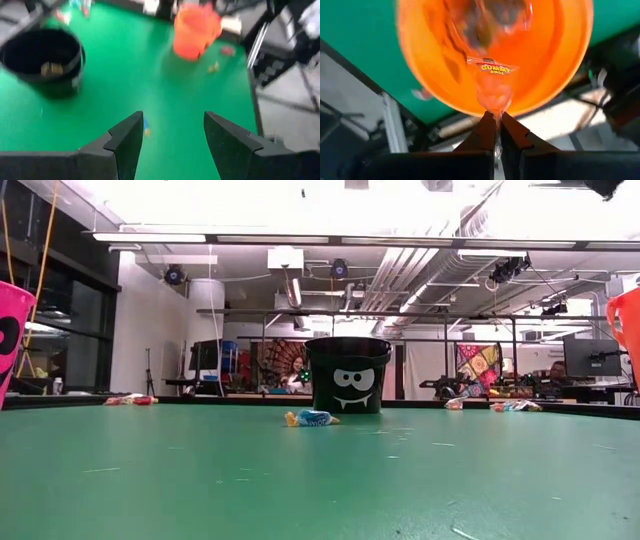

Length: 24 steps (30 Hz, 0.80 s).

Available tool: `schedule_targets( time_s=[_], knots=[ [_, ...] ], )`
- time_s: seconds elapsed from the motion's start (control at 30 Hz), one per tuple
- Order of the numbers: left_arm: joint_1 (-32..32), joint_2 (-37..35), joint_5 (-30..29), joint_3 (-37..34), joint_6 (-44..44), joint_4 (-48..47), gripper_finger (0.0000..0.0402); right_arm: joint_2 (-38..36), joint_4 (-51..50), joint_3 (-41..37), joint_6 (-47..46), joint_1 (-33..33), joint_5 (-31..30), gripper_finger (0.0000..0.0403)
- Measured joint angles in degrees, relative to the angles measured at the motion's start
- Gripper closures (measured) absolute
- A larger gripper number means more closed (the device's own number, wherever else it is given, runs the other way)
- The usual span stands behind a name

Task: Sort candy by brand, put in halloween buckets
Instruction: Put the orange gummy into the orange bucket, then put the transparent candy into the black bucket

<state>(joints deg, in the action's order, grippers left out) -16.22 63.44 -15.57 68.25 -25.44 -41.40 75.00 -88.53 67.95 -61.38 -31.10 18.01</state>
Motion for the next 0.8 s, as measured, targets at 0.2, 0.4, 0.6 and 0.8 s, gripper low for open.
schedule_targets(
  time_s=[0.2,0.4,0.6,0.8],
  knots=[
    [-2.79,-0.07,0.73,-0.02,-5.80,-8.41,0.0202,0.00,2.76,-3.18,-1.38,-0.02,-0.55,0.0380],
    [-4.21,-0.07,7.23,-0.02,-7.00,-10.84,0.0202,-0.11,3.29,-1.84,-3.42,1.21,-2.49,0.0273],
    [-3.88,-0.07,9.09,-0.02,-5.35,-14.11,0.0202,-0.11,2.81,-0.18,-1.42,1.57,-5.16,0.0159],
    [-3.07,-0.07,9.61,-0.02,-3.09,-14.17,0.0202,-0.12,1.37,2.77,-0.56,2.76,-8.78,0.0113]
  ],
)
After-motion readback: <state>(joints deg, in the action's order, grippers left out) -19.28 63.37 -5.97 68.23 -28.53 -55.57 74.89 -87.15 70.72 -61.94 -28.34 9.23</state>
